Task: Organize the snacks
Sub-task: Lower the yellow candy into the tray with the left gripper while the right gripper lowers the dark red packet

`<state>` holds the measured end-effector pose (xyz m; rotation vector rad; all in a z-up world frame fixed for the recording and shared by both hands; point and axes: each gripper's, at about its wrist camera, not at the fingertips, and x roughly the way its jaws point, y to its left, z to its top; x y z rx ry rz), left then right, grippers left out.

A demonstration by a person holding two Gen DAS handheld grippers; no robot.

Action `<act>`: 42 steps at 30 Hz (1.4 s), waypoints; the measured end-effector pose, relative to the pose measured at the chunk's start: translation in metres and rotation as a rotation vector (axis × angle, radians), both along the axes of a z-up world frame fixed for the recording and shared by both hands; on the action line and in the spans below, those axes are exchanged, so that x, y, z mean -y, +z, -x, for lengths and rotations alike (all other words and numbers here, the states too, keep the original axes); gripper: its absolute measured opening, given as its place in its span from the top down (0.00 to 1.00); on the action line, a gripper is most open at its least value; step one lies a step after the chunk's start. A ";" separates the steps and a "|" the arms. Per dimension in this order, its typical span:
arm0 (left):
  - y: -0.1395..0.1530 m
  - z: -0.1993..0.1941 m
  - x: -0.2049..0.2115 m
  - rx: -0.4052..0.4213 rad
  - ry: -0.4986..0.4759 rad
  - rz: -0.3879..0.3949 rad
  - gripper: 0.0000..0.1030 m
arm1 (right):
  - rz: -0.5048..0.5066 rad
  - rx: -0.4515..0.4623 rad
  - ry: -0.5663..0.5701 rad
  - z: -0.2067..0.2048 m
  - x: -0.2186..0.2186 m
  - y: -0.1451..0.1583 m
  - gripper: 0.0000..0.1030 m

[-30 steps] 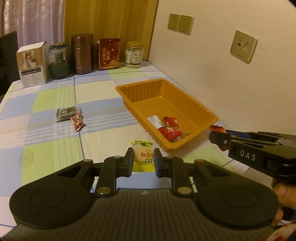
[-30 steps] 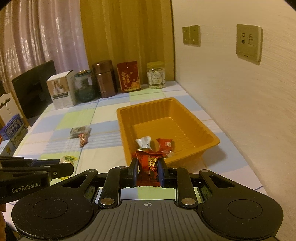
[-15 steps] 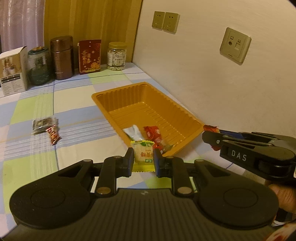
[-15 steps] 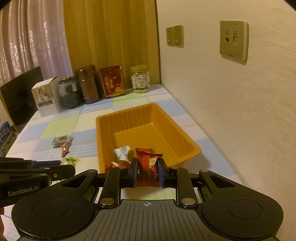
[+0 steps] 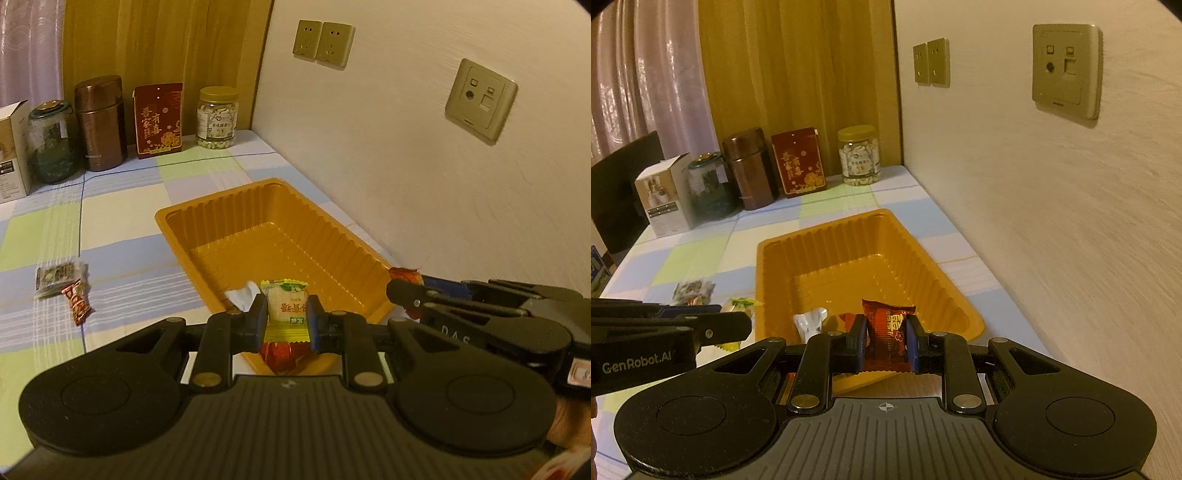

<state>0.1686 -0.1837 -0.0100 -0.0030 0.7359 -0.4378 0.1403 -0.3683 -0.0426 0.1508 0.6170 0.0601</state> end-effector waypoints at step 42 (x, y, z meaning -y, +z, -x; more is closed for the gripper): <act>-0.023 -0.059 0.001 -0.026 0.020 -0.033 0.65 | -0.029 -0.051 -0.014 -0.052 0.014 -0.021 0.78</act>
